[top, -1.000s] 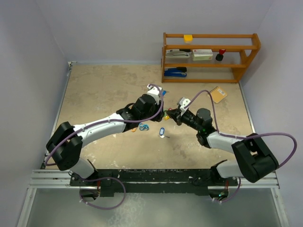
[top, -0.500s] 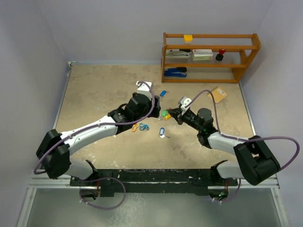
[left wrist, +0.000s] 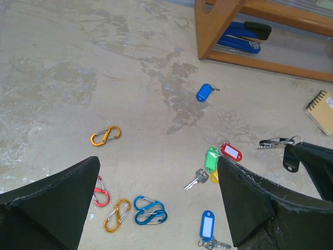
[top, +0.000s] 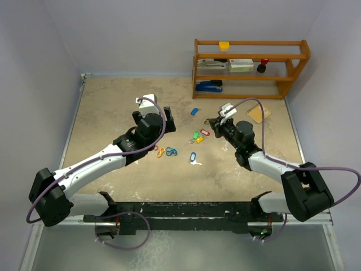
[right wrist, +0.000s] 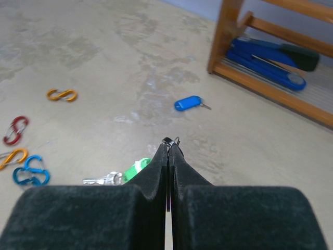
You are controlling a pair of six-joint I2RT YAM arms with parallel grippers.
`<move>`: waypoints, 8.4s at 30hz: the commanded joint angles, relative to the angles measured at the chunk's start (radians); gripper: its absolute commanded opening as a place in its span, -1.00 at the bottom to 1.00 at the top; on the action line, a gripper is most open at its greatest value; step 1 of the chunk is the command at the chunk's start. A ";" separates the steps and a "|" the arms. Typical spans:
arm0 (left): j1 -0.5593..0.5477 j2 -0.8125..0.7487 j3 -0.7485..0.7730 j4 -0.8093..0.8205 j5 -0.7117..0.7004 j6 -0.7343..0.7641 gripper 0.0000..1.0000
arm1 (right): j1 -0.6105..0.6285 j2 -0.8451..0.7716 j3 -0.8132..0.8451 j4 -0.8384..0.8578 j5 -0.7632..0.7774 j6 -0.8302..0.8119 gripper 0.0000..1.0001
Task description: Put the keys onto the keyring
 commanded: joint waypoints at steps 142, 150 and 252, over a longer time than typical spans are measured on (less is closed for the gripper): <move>0.017 0.051 -0.007 0.007 -0.010 -0.026 0.83 | 0.563 0.338 0.463 -1.117 0.718 0.679 -0.56; 0.017 0.056 -0.006 0.010 -0.010 -0.027 0.83 | 0.563 0.300 0.465 -1.128 0.747 0.670 -0.75; 0.164 0.189 -0.064 0.015 -0.030 -0.050 0.80 | 0.396 -0.044 0.221 -0.751 0.561 0.377 -1.00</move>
